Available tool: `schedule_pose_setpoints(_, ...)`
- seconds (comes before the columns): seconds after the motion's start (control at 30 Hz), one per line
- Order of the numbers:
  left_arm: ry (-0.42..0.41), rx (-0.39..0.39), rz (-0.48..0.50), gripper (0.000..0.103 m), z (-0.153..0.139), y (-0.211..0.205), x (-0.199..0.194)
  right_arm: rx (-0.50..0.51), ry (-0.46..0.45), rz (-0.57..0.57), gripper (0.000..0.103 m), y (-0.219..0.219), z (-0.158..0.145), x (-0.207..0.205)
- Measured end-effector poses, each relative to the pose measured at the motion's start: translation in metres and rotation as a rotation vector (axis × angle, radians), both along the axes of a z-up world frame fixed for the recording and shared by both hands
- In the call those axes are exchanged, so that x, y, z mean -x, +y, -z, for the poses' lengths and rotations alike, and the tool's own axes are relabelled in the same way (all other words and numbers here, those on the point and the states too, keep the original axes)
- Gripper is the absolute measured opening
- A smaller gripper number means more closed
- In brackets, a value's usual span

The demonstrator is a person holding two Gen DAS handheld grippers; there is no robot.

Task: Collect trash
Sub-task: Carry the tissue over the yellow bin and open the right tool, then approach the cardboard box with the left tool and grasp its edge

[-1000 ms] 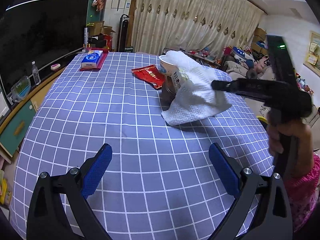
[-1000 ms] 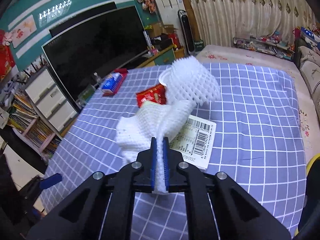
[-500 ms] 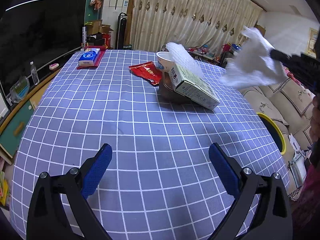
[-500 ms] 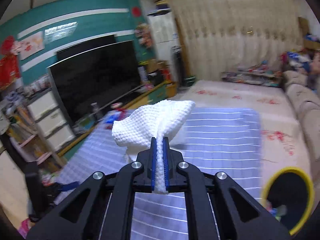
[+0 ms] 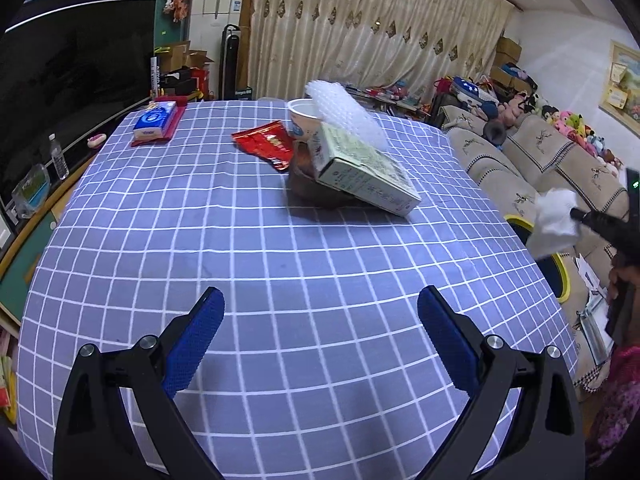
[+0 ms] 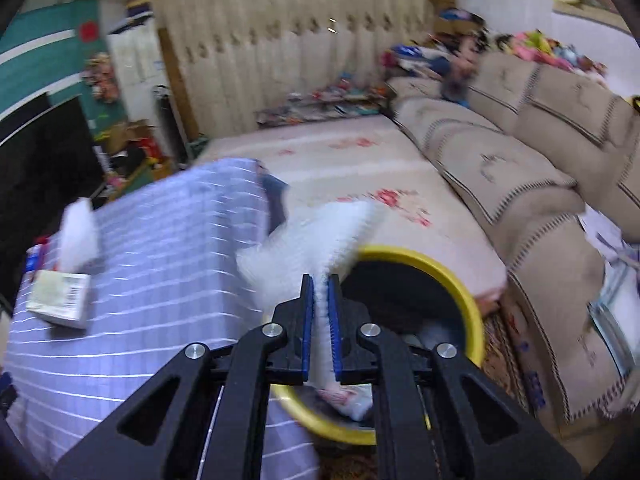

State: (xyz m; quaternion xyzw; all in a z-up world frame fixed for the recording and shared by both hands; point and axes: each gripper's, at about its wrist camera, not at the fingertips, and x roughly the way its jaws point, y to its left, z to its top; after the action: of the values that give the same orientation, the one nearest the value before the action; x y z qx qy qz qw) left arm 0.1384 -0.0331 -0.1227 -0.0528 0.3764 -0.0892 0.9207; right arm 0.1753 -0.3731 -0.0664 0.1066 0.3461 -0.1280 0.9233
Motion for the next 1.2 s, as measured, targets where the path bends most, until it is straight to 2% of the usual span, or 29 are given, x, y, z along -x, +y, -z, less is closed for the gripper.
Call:
schedule_pose_setpoints(0.07,-0.003,-0.008,0.008,0.096,-0.001,-0.006,-0.001,0.008,0.031,0.035,0.009,-0.012,0.015,-0.005)
schedule_pose_setpoints(0.1,-0.004,-0.013,0.013,0.096,-0.002,-0.009,-0.002,0.019,0.05,0.051,0.017,-0.017,0.023,-0.005)
schedule_pose_setpoints(0.13,-0.004,-0.018,0.017,0.096,-0.002,-0.011,-0.002,0.036,0.071,0.075,0.04,-0.021,0.03,-0.007)
schedule_pose_setpoints(0.17,-0.004,-0.025,0.023,0.096,-0.002,-0.015,-0.004,0.042,0.07,0.089,0.05,-0.021,0.033,-0.007)
schedule_pose_setpoints(0.2,-0.005,-0.031,0.028,0.096,-0.003,-0.017,-0.005,0.041,0.062,0.095,0.053,-0.021,0.037,-0.009)
schedule_pose_setpoints(0.33,-0.009,-0.051,0.044,0.096,-0.004,-0.023,-0.013,0.013,0.046,0.078,0.053,-0.021,0.045,-0.005)
schedule_pose_setpoints(0.6,-0.068,-0.081,0.143,0.096,-0.014,-0.035,-0.055,-0.001,0.028,0.032,0.053,-0.009,0.037,-0.002)
schedule_pose_setpoints(0.77,-0.091,-0.06,0.215,0.096,-0.016,-0.04,-0.085,-0.008,0.04,0.02,0.053,-0.006,0.04,-0.005)
schedule_pose_setpoints(1.03,-0.058,-0.059,0.245,0.096,-0.007,-0.046,-0.12,-0.02,0.049,0.009,0.053,-0.004,0.046,-0.011)
schedule_pose_setpoints(1.2,-0.066,-0.072,0.268,0.096,-0.006,-0.053,-0.124,-0.022,0.049,0.003,0.053,-0.004,0.047,-0.013)
